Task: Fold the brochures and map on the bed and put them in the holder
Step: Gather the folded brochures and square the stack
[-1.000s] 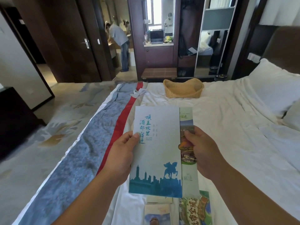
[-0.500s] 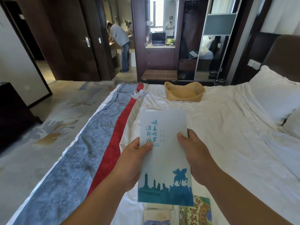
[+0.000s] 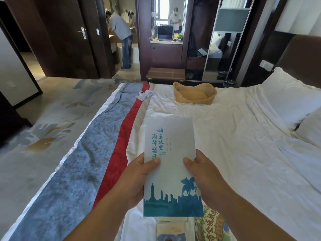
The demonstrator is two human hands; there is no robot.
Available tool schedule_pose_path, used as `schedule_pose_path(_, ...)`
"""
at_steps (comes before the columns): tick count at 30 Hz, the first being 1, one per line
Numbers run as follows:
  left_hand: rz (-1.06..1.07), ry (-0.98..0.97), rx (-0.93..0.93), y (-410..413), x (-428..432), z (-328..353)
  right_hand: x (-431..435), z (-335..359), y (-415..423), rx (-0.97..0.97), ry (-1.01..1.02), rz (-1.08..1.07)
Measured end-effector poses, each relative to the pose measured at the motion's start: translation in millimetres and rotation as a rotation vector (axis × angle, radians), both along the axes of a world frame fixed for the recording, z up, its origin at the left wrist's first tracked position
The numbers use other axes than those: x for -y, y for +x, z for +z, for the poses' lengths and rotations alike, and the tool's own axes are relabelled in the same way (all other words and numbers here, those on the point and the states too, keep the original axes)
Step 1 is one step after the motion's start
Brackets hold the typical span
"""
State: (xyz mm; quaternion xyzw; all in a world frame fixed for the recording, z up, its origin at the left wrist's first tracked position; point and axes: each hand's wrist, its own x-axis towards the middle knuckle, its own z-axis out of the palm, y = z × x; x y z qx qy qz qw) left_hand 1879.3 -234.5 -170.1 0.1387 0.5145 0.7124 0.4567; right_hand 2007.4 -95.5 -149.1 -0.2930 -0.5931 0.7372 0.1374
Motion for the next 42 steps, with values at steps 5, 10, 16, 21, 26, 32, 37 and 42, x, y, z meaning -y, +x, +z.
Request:
schedule_pose_path(5, 0.030, -0.023, 0.021, -7.2, 8.3, -16.6, 7.4, -12.1, -0.9, 0.081, 0.014, 0.011)
schedule_pose_path(10, 0.066, -0.143, 0.063, -6.0, 17.1, -46.0, 5.1, -36.6, 18.1, 0.202, 0.058, -0.046)
schedule_pose_path(16, 0.144, -0.352, 0.047, 4.1, 32.0, -85.1, -17.3, -81.0, 57.1, 0.355, 0.001, -0.167)
schedule_pose_path(21, 0.231, -0.570, 0.029, 25.1, 50.8, -132.0, -36.4, -136.5, 96.1, 0.471, -0.070, -0.169)
schedule_pose_path(26, 0.256, -0.825, -0.058, 64.1, 69.7, -193.7, -53.9, -195.1, 127.1, 0.569, -0.113, -0.080)
schedule_pose_path(32, 0.221, -1.014, -0.044, 113.2, 73.5, -258.4, -55.4, -249.3, 152.8, 0.706, -0.121, 0.017)
schedule_pose_path(37, 0.161, -1.065, 0.037, 130.6, 50.6, -300.2, -42.5, -281.9, 156.4, 0.791, 0.033, 0.144)
schedule_pose_path(42, 0.146, -1.095, 0.004, 125.1, 17.8, -336.3, -21.3, -306.1, 136.4, 0.806, 0.060, 0.215)
